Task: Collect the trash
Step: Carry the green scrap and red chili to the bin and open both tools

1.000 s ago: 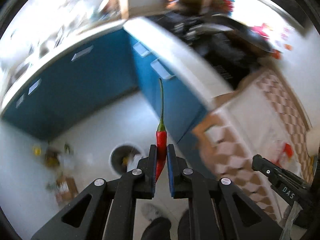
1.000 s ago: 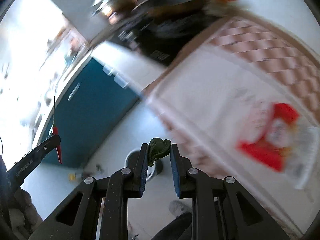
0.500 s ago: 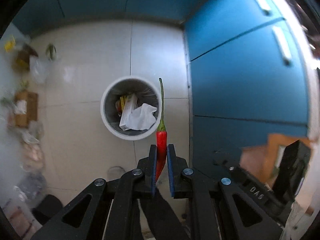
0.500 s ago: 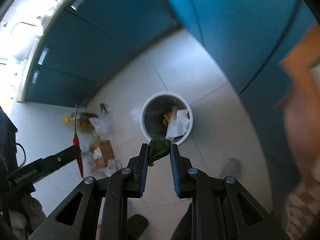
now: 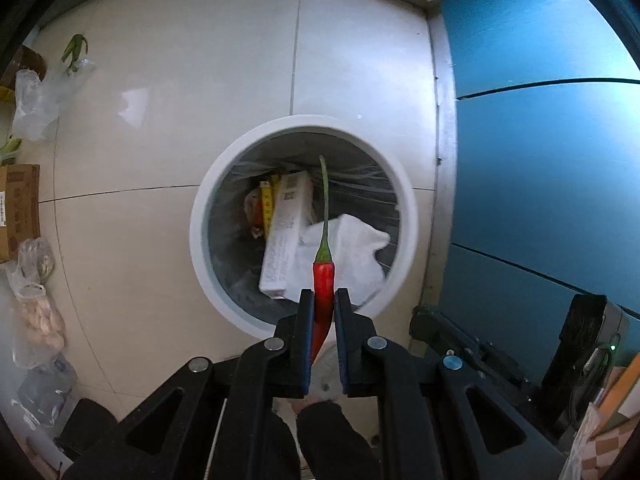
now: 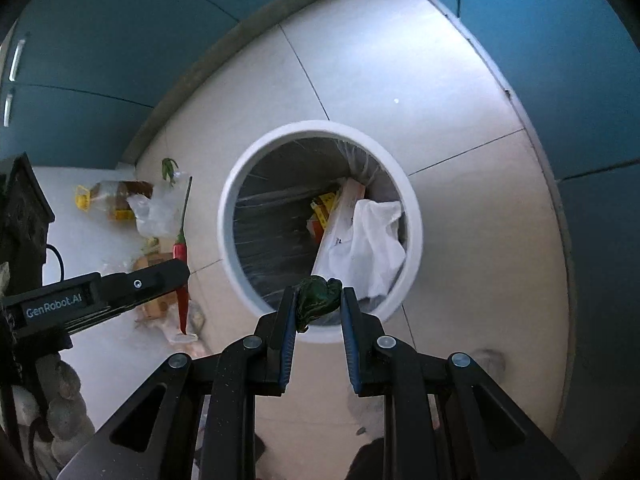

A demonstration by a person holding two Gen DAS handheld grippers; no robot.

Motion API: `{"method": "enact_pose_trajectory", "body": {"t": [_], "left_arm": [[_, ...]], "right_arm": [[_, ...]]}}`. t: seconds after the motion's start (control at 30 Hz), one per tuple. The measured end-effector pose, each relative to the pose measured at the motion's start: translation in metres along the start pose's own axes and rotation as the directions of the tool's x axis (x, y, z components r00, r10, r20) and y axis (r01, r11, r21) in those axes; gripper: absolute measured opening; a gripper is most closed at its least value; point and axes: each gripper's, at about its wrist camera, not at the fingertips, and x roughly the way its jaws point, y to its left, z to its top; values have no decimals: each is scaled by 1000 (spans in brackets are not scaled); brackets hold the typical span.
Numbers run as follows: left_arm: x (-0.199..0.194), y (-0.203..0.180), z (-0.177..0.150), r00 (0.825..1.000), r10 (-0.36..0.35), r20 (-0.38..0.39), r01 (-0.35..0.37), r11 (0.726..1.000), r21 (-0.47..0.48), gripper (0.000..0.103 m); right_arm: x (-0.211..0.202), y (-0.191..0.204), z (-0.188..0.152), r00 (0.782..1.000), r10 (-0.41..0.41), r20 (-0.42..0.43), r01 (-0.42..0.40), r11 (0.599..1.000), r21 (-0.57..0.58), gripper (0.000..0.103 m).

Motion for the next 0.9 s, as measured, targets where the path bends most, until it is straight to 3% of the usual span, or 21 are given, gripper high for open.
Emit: {"method": "enact_pose_trajectory", "body": {"t": [0.17,0.2,0.23,0.27,0.3,0.33,0.43,0.5,0.57,0.63,0.77,0.9], "left_arm": [[0,14,0,999,33,6,-33,999,-33,12],[-3,17,-1,999,45,10,-45,998,-36,22],[-4,19,-1,998,53,18,-52,998,-37,40],[-9,21,-2,997,68,36,-67,997,-38,52],[-15,22,-5,993,98,58,-96,995,-37,76],[-20,22,-7,989,129,75,-126,991,-36,89],[-30,24,-14,972,211,105,-209,978,-27,101],[-39,25,-21,962,246,119,-245,969,-26,102],[-45,24,-28,953,272,136,-271,962,-24,102],[-55,23,-34,941,296,162,-295,955,-29,102],[-85,18,-53,911,350,220,-350,936,-40,102],[-116,11,-77,905,348,244,-344,937,-60,102]], "right_arm": [[27,2,12,1000,-8,-17,7,999,-35,24],[30,4,14,1000,-16,-24,15,999,-44,25],[33,5,17,999,-20,-27,18,998,-52,28],[35,8,19,999,-28,-30,26,998,-64,34],[35,10,21,999,-41,-29,39,997,-73,38],[35,13,22,999,-46,-26,43,996,-83,45],[33,21,22,997,-77,-18,75,991,-111,61],[28,26,21,995,-97,-11,95,987,-130,69],[22,31,18,994,-113,-10,111,983,-145,90],[15,37,14,991,-137,-1,135,977,-167,98],[-7,49,4,980,-196,30,198,958,-207,102],[-40,59,-11,968,-239,71,249,940,-231,102]]}}
